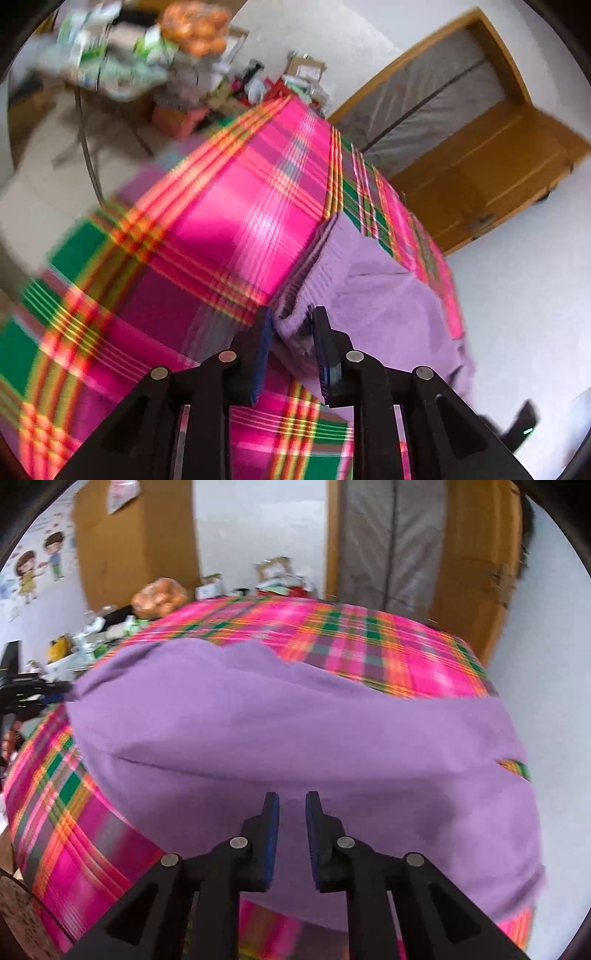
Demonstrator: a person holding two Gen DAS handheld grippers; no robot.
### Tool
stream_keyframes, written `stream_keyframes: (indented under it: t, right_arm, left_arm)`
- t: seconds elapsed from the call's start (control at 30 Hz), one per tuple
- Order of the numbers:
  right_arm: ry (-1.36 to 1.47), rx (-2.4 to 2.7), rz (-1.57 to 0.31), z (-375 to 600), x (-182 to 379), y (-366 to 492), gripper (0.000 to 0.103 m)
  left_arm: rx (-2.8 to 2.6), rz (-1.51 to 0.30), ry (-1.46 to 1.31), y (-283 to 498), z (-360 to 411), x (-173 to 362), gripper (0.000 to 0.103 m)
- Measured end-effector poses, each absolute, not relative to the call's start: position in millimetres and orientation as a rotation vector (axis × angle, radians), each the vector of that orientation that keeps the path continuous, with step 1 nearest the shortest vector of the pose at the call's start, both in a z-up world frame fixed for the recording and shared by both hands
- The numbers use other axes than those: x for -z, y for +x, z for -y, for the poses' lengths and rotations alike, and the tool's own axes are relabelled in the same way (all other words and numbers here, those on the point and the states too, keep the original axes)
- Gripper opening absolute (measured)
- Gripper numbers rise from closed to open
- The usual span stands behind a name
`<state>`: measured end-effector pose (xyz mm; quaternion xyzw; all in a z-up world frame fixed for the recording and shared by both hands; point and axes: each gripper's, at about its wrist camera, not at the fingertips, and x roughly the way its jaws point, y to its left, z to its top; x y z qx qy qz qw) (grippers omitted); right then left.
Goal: Fold clothes
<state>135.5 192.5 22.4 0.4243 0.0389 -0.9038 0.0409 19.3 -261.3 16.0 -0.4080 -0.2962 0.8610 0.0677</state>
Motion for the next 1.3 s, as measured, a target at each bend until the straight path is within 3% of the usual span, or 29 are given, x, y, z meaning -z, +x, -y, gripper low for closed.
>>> stream_keyframes:
  t: [0.27, 0.4, 0.57, 0.8, 1.1, 1.3]
  right_arm:
    - [1.377, 2.982, -0.106, -293.5, -73.2, 168.5, 0.017]
    - [1.329, 3.058, -0.077, -322.8, -92.5, 170.8, 0.03]
    - [1.337, 3.015, 0.127, -337.6, -70.9, 133.4, 0.031]
    - [1.387, 2.946, 0.215, -337.8, -43.8, 70.9, 0.031]
    - [1.45, 2.903, 0.264, -335.4, -19.0, 2.4, 0.032]
    - [1.516, 2.889, 0.394, -340.7, -7.2, -29.4, 0.033]
  left_arm:
    - [-2.664, 0.707, -1.123, 27.0, 233.7, -52.3, 0.024]
    - [-2.623, 0.621, -1.063, 20.9, 195.9, -65.1, 0.024]
    - [-2.424, 0.519, -1.101, 2.3, 129.5, -58.8, 0.024]
    - [-2.225, 0.287, -1.202, -4.0, 53.8, -32.0, 0.024]
    - [-2.109, 0.224, -1.238, 2.3, 28.2, -15.9, 0.024]
    - [-2.093, 0.169, -1.235, 7.4, 21.3, -8.6, 0.024]
